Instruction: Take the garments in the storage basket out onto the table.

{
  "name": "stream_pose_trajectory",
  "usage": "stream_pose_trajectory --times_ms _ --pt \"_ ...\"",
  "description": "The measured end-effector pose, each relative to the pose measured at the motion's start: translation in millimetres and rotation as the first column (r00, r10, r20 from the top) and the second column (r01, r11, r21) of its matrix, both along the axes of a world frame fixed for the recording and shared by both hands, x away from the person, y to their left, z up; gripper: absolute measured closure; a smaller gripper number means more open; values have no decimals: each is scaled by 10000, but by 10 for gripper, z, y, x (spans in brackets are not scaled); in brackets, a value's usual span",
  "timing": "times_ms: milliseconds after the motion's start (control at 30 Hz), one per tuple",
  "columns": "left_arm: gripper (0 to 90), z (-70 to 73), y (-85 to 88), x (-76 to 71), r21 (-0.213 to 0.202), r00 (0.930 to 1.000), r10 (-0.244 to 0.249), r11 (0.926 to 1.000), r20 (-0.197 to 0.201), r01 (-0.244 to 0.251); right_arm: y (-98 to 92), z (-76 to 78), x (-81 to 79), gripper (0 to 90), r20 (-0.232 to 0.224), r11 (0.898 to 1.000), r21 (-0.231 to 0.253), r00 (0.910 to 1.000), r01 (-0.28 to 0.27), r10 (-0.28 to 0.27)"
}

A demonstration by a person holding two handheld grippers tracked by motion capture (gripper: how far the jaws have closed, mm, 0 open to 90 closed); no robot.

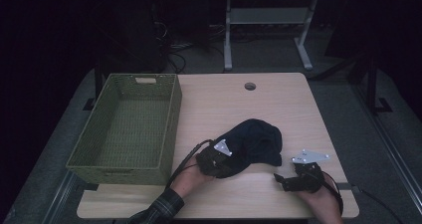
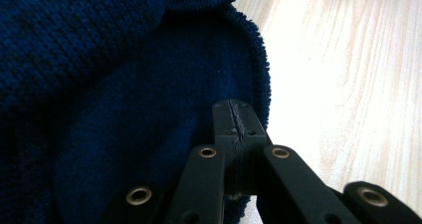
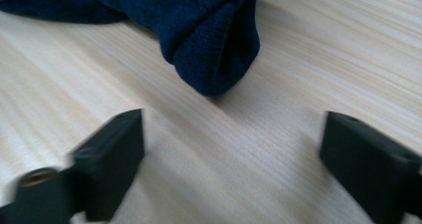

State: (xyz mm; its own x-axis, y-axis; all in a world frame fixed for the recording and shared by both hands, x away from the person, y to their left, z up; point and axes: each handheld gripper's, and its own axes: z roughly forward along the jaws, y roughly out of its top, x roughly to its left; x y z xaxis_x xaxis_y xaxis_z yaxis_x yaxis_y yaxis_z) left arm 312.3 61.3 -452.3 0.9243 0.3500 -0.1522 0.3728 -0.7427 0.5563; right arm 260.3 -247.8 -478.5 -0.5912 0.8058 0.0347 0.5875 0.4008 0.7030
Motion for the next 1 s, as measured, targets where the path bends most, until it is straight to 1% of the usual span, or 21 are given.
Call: stream_pose_trajectory --times_ms 33,67,100,133,167,233,267,367,467,567,667,700,733,767,833,900,933,1000 --pt "900 0 -1 0 10 10000 12 10000 0 -12 -2 20 -3 171 -64 10000 84 10000 -12 12" --pt "900 -1 -1 0 7 10000 15 10000 -5 -15 -6 38 -7 183 -27 9999 152 10000 28 -28" --pt "900 -2 0 2 3 10000 2 10000 -15 -2 -17 61 -5 223 -5 9998 188 10000 -85 85" --pt "900 -2 3 6 4 10000 -26 10000 -25 26 -22 89 -8 239 25 9994 315 9998 -175 174" --pt "900 -3 6 10 -11 10000 -48 10000 -46 48 -24 118 -8 249 163 9989 381 9995 -261 255" --pt "900 -6 10 16 -52 9999 -60 10000 -92 60 -13 184 0 287 237 9976 542 9989 -419 407" --pt "899 -7 10 18 -71 9999 -52 10000 -110 51 -10 214 13 294 342 9965 653 9981 -527 505" --pt "899 -10 12 23 -114 9998 -16 9999 -179 14 3 278 65 313 437 9916 932 9954 -891 854" --pt "899 -19 26 38 -236 9994 52 9997 -331 -60 45 296 116 335 554 9882 1039 9927 -1123 1070" --pt "899 -22 30 44 -270 9993 38 9996 -377 -49 61 302 189 398 520 9849 1259 9922 -1191 1133" --pt "899 -20 29 42 -247 9994 29 9997 -353 -38 65 297 256 484 404 9806 1488 9916 -1277 1230" --pt "899 -19 27 40 -239 9994 23 9997 -335 -31 65 296 271 529 438 9778 1635 9912 -1308 1252" --pt "899 -18 25 38 -212 9995 1 9998 -302 -7 65 299 280 570 361 9768 1729 9919 -1265 1220" --pt "899 -16 22 35 -182 9996 -4 9998 -271 -1 59 297 295 601 419 9764 1738 9915 -1286 1231" --pt "899 -12 14 33 -128 9997 -13 9999 -246 9 46 298 315 687 331 9736 1902 9920 -1262 1221" --pt "899 -10 12 36 -96 9997 -40 9999 -253 38 36 323 318 737 414 9734 1922 9921 -1244 1186" --pt "899 -10 12 37 -97 9996 -30 9999 -265 28 39 342 322 752 357 9741 1891 9922 -1243 1197" --pt "899 -9 9 38 -85 9996 -16 10000 -288 14 43 399 324 762 509 9755 1819 9919 -1235 1160"
